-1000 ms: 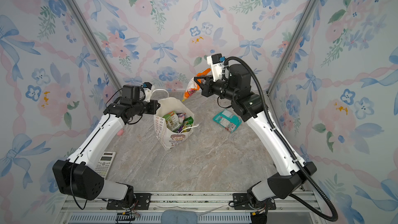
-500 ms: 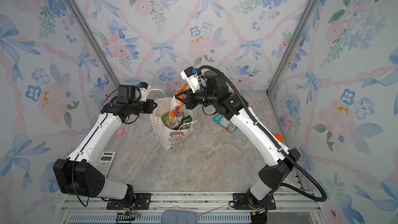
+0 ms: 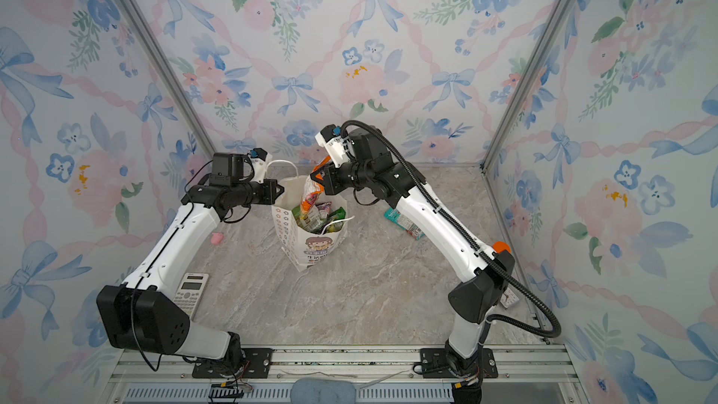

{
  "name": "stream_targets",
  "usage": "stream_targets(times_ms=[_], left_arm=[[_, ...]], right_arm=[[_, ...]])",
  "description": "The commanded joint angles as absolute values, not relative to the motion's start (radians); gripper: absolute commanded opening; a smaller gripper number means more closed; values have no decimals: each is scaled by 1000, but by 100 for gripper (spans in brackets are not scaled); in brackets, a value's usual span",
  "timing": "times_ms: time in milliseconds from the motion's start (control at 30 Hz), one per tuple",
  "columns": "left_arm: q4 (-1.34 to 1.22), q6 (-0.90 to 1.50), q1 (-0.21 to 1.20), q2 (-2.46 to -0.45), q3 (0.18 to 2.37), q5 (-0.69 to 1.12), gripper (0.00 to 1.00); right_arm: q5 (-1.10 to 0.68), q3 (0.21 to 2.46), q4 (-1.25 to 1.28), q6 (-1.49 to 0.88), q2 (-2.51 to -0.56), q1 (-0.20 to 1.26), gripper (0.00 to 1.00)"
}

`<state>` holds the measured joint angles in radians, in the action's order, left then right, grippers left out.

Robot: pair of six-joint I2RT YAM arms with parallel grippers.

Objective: Place the snacks into the paper bag
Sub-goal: Place the snack in the paper bag.

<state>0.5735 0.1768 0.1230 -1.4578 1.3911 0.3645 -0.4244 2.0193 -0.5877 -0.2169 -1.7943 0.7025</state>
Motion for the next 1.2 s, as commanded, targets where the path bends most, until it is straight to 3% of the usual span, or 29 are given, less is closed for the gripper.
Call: stream_targets(times_ms=[0, 467, 533, 633, 767, 1000, 1167], left_arm=[[568, 162, 118, -1463, 1375, 399, 0], [568, 161, 106, -1461, 1369, 409, 0], [568, 162, 104, -1461, 1370, 410, 0], [568, 163, 103, -1461, 1369, 410, 0], [568, 163, 101, -1462, 1368, 411, 0], [567, 164, 97, -1463, 1365, 417, 0], [568, 166, 95, -1462, 1364, 419, 0]], right_arm=[[-386, 2099, -595, -215, -1822, 713, 0], [-411, 2109, -618, -213, -1869, 765, 3], [-406, 2095, -628, -209, -1863, 763, 14], [-371, 2048, -621, -204, -1833, 757, 45], [-316, 1941, -567, -207, -1731, 729, 64], [-253, 1680, -365, -272, -1492, 617, 79], [-253, 1637, -379, -313, -1448, 526, 74]])
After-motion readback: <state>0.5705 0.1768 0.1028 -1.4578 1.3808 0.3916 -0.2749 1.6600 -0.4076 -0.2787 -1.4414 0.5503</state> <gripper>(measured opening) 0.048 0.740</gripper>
